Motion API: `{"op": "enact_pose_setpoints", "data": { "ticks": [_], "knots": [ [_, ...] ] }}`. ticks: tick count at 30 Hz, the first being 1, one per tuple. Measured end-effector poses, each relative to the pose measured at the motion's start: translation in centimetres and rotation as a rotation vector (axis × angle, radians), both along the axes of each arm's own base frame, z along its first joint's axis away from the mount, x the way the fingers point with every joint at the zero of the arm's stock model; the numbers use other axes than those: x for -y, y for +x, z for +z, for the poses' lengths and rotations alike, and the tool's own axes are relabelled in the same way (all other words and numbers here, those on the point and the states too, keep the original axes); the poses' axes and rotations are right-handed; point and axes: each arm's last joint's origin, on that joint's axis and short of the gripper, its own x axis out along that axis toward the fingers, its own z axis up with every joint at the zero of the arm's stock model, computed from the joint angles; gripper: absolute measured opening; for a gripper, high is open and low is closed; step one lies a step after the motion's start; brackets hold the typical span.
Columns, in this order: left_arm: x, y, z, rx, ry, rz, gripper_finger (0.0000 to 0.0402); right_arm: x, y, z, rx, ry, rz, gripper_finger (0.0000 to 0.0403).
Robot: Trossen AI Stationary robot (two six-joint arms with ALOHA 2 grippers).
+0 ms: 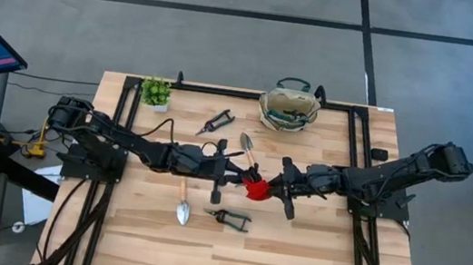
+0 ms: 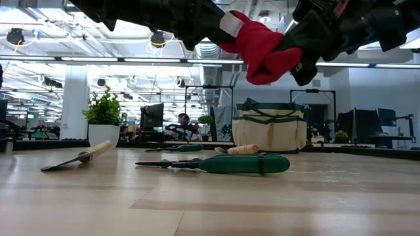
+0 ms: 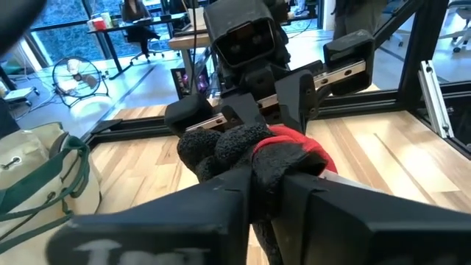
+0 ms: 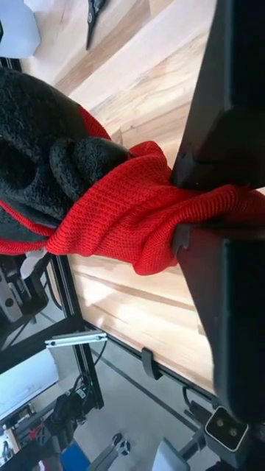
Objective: Pick & Place Garden tools in Gardening bag
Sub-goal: Put the red gloves into the gardening bag
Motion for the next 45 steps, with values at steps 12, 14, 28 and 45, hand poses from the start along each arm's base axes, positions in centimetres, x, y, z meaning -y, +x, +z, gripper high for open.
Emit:
{"op": "enact_pose_setpoints", "data": {
  "ticks": [12, 14, 28, 45],
  "knots": [
    [-0.1, -0.9, 2.2, 0.070, 0.040, 0.001, 0.0128, -0.2, -0.2, -0.2, -0.030, 0.013, -0.011, 0.0025],
    [-0.2, -1.6, 3.6, 0.114, 0.033, 0.002, 0.0136, -0.1, -0.3, -0.5, -0.063, 0.009, -0.049, 0.0025],
    [0.0, -7.4, 3.5, 0.065, -0.049, -0.028, 0.0092, 1.3, -1.5, 4.0, -0.148, -0.155, -0.185, 0.0025],
    [-0.4, -9.0, 2.6, 0.065, -0.098, -0.017, 0.0042, 10.0, -1.6, 10.0, -0.236, -0.378, -0.494, 0.0025]
  ]
}}
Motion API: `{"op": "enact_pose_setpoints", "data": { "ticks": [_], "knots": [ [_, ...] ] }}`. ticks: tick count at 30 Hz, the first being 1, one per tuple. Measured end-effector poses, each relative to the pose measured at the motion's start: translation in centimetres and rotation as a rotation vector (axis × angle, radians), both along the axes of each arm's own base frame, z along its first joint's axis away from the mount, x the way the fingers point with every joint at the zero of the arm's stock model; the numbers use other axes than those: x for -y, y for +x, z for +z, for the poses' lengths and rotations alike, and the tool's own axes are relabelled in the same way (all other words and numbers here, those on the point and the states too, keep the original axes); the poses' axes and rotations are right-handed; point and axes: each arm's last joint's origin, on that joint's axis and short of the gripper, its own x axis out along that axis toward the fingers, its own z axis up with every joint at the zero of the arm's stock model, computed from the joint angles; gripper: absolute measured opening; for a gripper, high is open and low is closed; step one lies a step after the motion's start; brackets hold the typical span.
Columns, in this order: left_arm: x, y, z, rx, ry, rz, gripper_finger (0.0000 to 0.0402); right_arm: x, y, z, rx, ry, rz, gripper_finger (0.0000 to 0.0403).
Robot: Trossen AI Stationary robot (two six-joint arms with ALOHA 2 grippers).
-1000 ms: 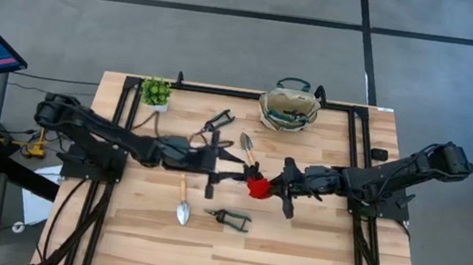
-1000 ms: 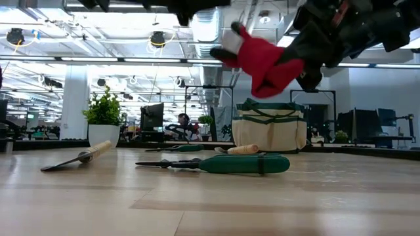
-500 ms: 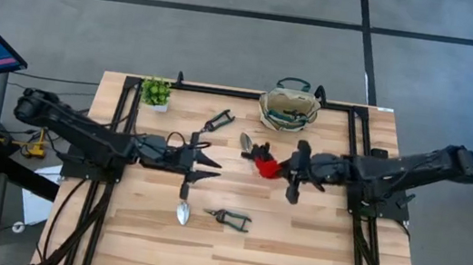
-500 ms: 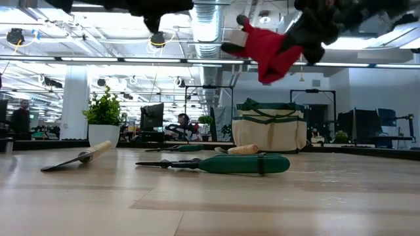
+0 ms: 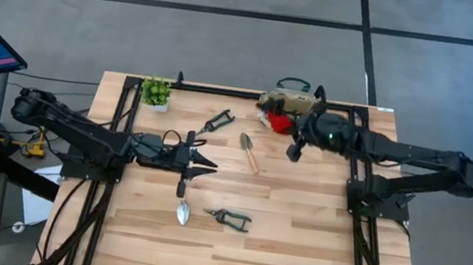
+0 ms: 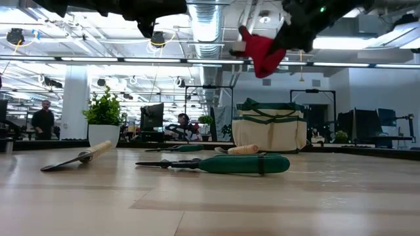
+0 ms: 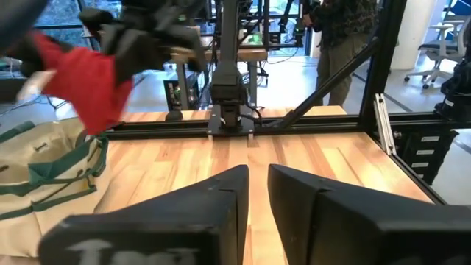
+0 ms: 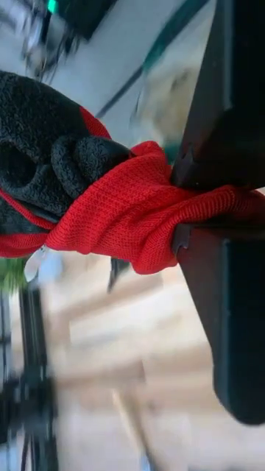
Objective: Pick & Place Garden tools in Gardening bag
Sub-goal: Put the red gloves into the gardening bag
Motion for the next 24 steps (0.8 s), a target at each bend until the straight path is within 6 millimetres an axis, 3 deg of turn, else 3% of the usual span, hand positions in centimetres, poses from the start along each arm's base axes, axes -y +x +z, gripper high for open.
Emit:
{"op": "enact_pose_setpoints", "data": {
  "ticks": [10, 24],
  "knots": [
    [0.0, 0.0, 0.0, -0.001, 0.003, -0.001, 0.0037, 5.6, -0.3, -1.9, -0.110, 0.000, -0.164, 0.0025],
    [0.0, 0.0, 0.0, -0.002, 0.003, -0.004, 0.0034, 9.7, 0.4, -6.0, -0.357, -0.028, -0.187, 0.0025]
  ]
}}
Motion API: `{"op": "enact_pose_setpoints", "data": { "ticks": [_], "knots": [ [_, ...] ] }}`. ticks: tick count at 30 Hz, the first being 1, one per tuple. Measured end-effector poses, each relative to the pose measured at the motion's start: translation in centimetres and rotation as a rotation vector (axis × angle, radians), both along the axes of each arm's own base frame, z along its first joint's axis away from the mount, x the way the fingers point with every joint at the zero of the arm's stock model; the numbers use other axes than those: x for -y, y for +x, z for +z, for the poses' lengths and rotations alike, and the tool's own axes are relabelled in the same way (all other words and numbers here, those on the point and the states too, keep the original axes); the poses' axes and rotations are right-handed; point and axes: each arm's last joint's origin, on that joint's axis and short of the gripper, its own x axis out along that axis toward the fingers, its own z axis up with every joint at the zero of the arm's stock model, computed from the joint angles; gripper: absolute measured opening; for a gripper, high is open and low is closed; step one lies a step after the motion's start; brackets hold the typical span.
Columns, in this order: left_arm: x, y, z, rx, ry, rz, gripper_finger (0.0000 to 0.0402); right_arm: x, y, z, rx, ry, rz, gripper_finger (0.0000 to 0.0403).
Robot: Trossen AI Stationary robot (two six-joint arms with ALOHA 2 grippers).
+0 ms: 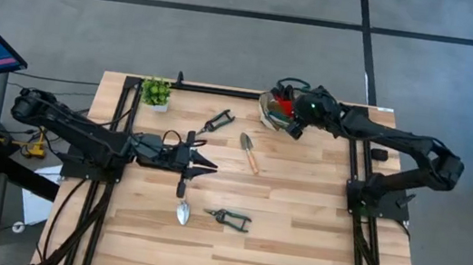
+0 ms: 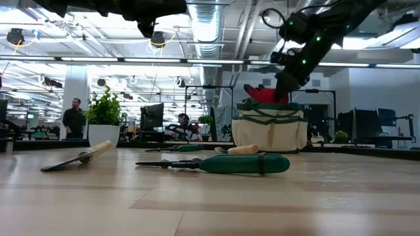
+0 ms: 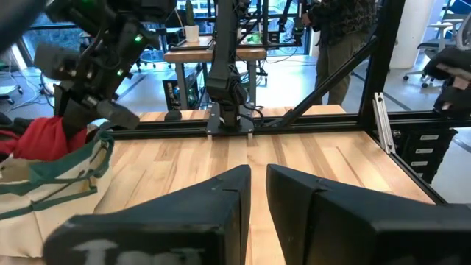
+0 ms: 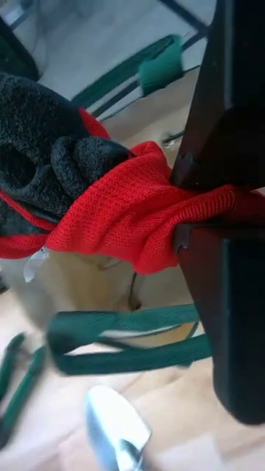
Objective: Pick & Place Garden tools in Gardening bag
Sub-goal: Put the red gloves into the gardening bag
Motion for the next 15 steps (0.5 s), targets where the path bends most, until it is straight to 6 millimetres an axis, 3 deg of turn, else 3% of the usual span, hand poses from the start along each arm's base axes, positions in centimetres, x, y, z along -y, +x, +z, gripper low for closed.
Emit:
{"op": "enact_pose_setpoints", "data": {
  "ticks": [15],
  "knots": [
    [-0.1, 0.0, 0.0, -0.001, 0.022, 0.005, 0.0034, 0.9, -1.2, -1.1, -0.134, 0.041, -0.009, 0.0025]
  ]
}}
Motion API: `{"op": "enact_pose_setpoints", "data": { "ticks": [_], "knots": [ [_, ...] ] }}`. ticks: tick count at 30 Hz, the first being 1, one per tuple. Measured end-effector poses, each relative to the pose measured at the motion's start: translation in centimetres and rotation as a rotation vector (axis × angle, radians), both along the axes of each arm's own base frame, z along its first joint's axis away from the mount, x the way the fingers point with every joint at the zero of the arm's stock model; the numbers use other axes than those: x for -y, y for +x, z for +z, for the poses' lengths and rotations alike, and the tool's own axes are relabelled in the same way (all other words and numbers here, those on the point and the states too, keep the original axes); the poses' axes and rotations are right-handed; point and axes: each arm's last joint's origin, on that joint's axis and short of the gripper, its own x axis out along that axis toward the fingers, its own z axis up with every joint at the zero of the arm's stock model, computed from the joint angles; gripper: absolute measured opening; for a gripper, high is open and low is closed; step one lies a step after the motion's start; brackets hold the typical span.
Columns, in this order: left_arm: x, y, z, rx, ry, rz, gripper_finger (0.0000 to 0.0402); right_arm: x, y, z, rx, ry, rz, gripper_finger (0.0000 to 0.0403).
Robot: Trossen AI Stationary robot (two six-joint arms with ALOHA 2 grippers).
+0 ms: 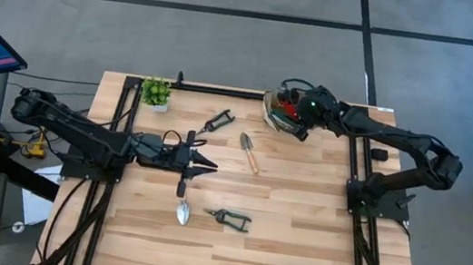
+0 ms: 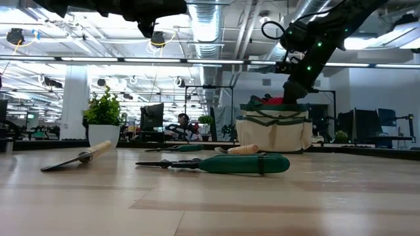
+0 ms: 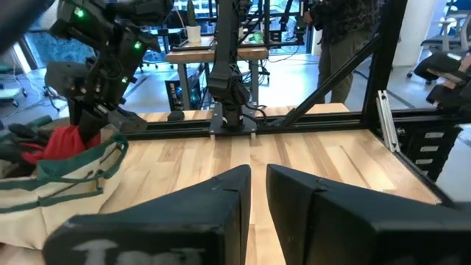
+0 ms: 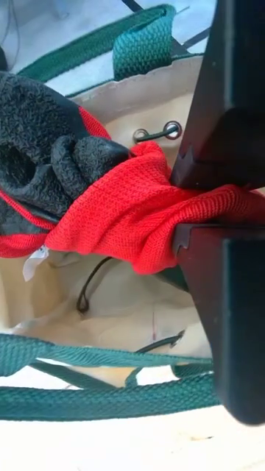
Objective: Pick & Place Garden tools in Gardening bag
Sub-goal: Put the red gloves into the gardening bag
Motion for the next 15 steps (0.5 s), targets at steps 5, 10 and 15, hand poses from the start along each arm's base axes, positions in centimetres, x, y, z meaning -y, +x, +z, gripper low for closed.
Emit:
{"op": "enact_pose_setpoints", "data": {
  "ticks": [5, 10, 15],
  "knots": [
    [-0.02, 0.00, 0.01, 0.000, 0.012, 0.005, 0.0034, 0.01, -0.02, -0.01, -0.004, -0.003, -0.004, 0.0026],
    [-0.04, 0.00, 0.01, 0.000, 0.012, 0.012, 0.0034, 0.17, 0.25, 0.27, 0.031, -0.028, -0.004, 0.0098],
    [-0.04, 0.01, 0.01, 0.000, 0.011, 0.012, 0.0034, 0.15, 0.22, 0.41, 0.021, -0.021, -0.004, 0.0185]
  ]
}}
